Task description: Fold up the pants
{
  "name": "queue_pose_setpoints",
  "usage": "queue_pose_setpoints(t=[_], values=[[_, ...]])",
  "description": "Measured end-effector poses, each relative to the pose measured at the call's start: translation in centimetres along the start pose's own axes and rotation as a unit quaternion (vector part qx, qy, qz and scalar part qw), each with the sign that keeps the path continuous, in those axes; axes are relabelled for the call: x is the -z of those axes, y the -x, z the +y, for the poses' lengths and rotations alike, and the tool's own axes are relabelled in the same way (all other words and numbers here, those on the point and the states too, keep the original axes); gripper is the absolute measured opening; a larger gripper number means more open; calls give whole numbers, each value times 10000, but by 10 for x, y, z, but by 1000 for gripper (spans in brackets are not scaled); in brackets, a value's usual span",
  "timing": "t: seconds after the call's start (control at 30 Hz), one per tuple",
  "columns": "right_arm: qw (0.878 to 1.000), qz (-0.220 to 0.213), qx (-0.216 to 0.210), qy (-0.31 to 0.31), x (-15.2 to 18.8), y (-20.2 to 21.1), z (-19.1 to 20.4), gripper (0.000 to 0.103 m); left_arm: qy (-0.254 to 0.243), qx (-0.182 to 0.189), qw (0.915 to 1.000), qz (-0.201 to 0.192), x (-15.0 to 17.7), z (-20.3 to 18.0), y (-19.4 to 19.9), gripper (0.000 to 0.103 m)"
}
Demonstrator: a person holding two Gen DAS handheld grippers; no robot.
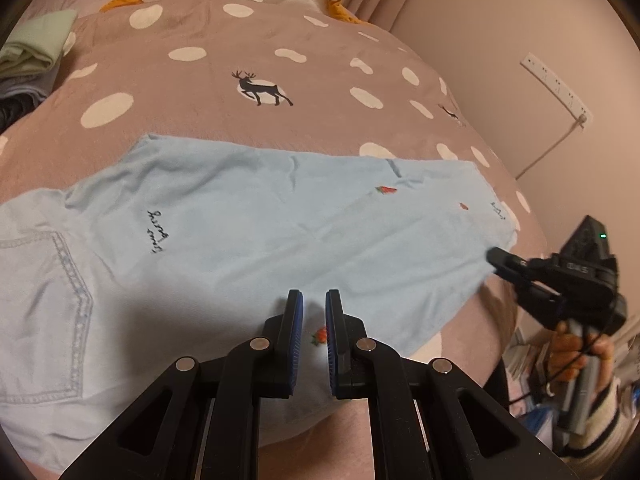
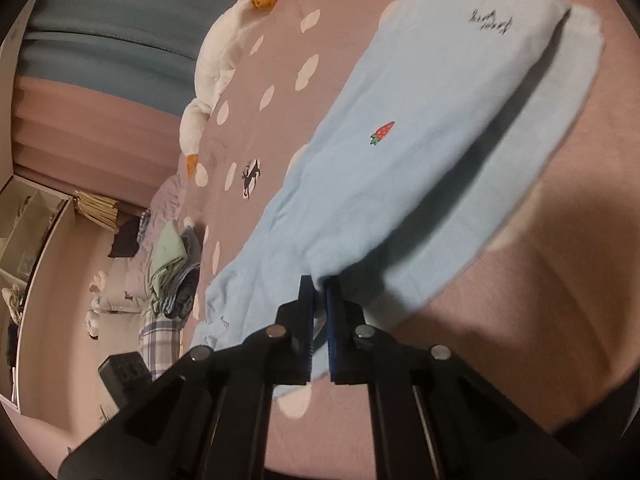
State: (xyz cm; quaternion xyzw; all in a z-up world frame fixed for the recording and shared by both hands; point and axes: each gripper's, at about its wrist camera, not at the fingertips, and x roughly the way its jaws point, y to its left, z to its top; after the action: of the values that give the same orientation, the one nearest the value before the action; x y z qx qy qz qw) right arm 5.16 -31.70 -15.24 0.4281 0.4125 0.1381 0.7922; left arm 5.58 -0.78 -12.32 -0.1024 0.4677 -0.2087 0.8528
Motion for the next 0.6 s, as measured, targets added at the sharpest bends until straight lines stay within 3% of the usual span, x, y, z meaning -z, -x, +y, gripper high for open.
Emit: queue_pose_setpoints(t=[0.13, 0.27, 0.37, 0.43, 0.53, 0.6], values=[[9981, 316, 511, -149, 8, -8, -15, 5, 1, -147, 9998, 140, -1, 1, -9, 6], [9977, 405, 465, -269, 10, -13, -26, 7, -53, -272, 9993, 268, 4, 2, -13, 7], [9969, 644, 361, -279, 1, -4, -26, 23, -122, -375, 9990, 204, 5, 1, -7, 7], [9969, 435, 649, 120, -5, 13, -17, 25, -175, -452, 9988, 59, 4, 3, 1, 8], [9935, -18, 890, 715, -14, 33, 0, 25, -147, -699, 9974, -72, 1, 14, 7, 25], [9904, -157, 924, 1021, -18, 33, 8, 25, 107, -820, 9965, -124, -1, 29, 11, 26]])
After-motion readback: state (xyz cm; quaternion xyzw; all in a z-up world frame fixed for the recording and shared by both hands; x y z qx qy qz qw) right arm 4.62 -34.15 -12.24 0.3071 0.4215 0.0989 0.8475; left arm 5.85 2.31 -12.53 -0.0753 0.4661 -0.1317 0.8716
